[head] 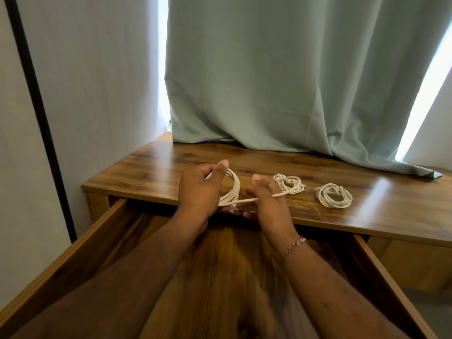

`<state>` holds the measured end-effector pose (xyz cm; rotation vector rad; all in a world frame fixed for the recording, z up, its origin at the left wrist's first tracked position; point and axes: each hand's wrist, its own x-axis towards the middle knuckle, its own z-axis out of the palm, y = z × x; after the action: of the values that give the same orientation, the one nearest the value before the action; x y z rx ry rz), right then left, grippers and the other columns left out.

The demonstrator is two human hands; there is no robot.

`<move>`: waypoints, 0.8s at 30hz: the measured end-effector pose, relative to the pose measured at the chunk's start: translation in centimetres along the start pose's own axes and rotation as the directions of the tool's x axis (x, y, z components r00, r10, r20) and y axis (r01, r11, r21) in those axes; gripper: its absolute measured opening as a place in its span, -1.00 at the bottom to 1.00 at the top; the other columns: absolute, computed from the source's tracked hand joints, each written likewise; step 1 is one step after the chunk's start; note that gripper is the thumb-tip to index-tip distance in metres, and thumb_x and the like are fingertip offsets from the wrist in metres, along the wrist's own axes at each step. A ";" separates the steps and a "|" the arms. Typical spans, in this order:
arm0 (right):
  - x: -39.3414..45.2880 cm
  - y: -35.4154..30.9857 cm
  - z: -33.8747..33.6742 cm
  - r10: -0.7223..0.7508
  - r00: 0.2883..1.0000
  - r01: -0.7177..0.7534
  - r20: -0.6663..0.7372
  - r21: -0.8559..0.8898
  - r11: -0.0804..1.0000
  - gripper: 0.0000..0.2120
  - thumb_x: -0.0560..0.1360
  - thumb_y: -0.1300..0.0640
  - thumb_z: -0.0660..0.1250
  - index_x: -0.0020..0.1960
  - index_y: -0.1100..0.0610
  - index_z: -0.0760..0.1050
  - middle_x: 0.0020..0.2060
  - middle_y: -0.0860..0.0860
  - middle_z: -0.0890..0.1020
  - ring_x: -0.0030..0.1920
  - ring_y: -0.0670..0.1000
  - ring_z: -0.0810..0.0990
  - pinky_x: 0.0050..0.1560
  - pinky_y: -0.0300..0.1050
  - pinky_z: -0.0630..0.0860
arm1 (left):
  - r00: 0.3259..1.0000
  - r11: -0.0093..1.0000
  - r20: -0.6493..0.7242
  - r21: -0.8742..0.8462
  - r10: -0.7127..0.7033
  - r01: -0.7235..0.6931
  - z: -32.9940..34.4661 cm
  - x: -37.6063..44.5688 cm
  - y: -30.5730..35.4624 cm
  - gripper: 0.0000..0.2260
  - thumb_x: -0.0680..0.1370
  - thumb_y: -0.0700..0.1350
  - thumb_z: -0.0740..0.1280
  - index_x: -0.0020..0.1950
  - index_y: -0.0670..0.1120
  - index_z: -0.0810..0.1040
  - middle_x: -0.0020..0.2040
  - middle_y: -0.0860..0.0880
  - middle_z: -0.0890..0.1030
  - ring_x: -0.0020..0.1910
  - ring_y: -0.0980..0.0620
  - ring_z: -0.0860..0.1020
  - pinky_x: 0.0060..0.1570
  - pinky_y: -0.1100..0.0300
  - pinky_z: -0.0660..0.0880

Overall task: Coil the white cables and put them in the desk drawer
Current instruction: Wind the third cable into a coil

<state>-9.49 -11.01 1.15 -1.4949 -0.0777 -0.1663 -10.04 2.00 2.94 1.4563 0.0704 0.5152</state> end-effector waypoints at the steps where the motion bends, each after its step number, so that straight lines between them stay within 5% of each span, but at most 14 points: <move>1: 0.2 -0.4 -0.3 0.027 0.998 -0.022 -0.059 0.075 0.997 -0.72 0.64 -0.04 0.33 0.30 0.03 0.49 0.02 0.06 0.69 -0.07 0.00 0.69 -0.22 -0.14 0.58 | 1.000 1.000 0.017 -0.020 -0.005 0.006 0.0 -0.1 0.2 -0.72 0.60 0.05 0.43 -0.10 -0.16 0.71 -0.44 -0.06 0.58 -0.46 -0.11 0.65 -0.42 -0.15 0.66; 5: 0.8 -1.9 -2.3 0.068 0.976 -0.023 -0.208 0.212 0.977 -0.88 0.58 0.11 0.42 0.07 0.15 0.62 -0.24 0.07 0.68 -0.32 -0.03 0.62 -0.39 -0.12 0.55 | 0.998 0.999 0.066 -0.031 0.024 -0.022 0.1 -0.4 0.7 -0.74 0.62 0.02 0.41 -0.10 -0.16 0.69 -0.57 0.12 0.45 -0.56 0.05 0.57 -0.47 0.00 0.64; 8: 2.0 -2.3 -4.8 -0.010 0.964 0.017 -0.265 0.021 1.000 -0.89 0.59 0.14 0.38 0.02 0.16 0.66 -0.40 0.00 0.63 -0.43 -0.08 0.55 -0.46 -0.17 0.48 | 0.992 0.993 0.049 0.028 0.113 -0.114 -0.4 0.0 1.0 -0.75 0.62 0.00 0.41 -0.16 -0.11 0.70 -0.56 0.13 0.41 -0.59 0.18 0.41 -0.50 0.25 0.44; 10: 2.6 -2.0 -5.8 -0.086 0.959 0.056 -0.268 -0.118 0.991 -0.88 0.60 0.18 0.36 0.05 0.15 0.67 -0.44 -0.03 0.61 -0.49 -0.09 0.51 -0.47 -0.19 0.46 | 0.990 0.993 0.088 -0.022 0.113 -0.112 -0.8 0.2 1.1 -0.74 0.63 -0.04 0.39 -0.10 -0.22 0.69 -0.45 -0.08 0.31 -0.62 0.18 0.30 -0.58 0.29 0.39; 14: 2.6 -1.3 -5.5 -0.107 0.988 0.070 -0.108 -0.305 0.950 -0.86 0.66 0.20 0.31 0.07 0.09 0.65 -0.35 0.01 0.71 -0.38 -0.06 0.66 -0.30 -0.17 0.60 | 0.969 0.994 0.224 -0.036 0.107 -0.102 -1.4 0.8 0.5 -0.75 0.63 -0.02 0.40 -0.07 -0.19 0.71 -0.45 -0.09 0.23 -0.57 0.07 0.23 -0.50 0.18 0.44; 16: 2.4 -1.3 -4.9 -0.066 0.997 0.055 -0.029 -0.283 0.958 -0.84 0.67 0.24 0.27 0.06 0.13 0.63 -0.28 0.05 0.74 -0.28 -0.01 0.72 -0.20 -0.12 0.65 | 0.953 0.989 0.273 0.022 0.133 -0.144 -1.6 1.1 0.1 -0.77 0.62 0.01 0.40 -0.08 -0.12 0.74 -0.49 -0.04 0.27 -0.51 0.03 0.20 -0.43 0.18 0.29; 21: 1.9 -1.3 -4.3 -0.015 0.992 0.048 0.123 -0.273 0.961 -0.76 0.69 0.30 0.22 -0.03 0.16 0.63 -0.24 0.10 0.71 -0.20 0.08 0.65 -0.14 -0.01 0.63 | 0.936 0.990 0.336 0.052 0.103 -0.128 -2.0 1.6 -0.9 -0.75 0.62 -0.01 0.40 -0.06 -0.18 0.72 -0.50 -0.02 0.28 -0.49 0.03 0.18 -0.43 0.23 0.16; 24: 1.7 -1.1 -3.7 -0.026 0.972 0.108 0.232 -0.351 0.930 -0.74 0.69 0.28 0.21 -0.04 0.15 0.64 -0.16 0.19 0.72 -0.11 0.14 0.66 0.11 0.13 0.64 | 0.918 0.991 0.389 0.069 0.076 -0.111 -1.4 1.2 -1.2 -0.73 0.62 -0.02 0.39 -0.03 -0.22 0.72 -0.55 0.06 0.36 -0.55 0.12 0.25 -0.47 0.30 0.25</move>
<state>-8.21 -14.84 2.22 -1.8784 -0.2936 -0.0679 -9.07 3.73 1.92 1.6318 -0.2947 0.2956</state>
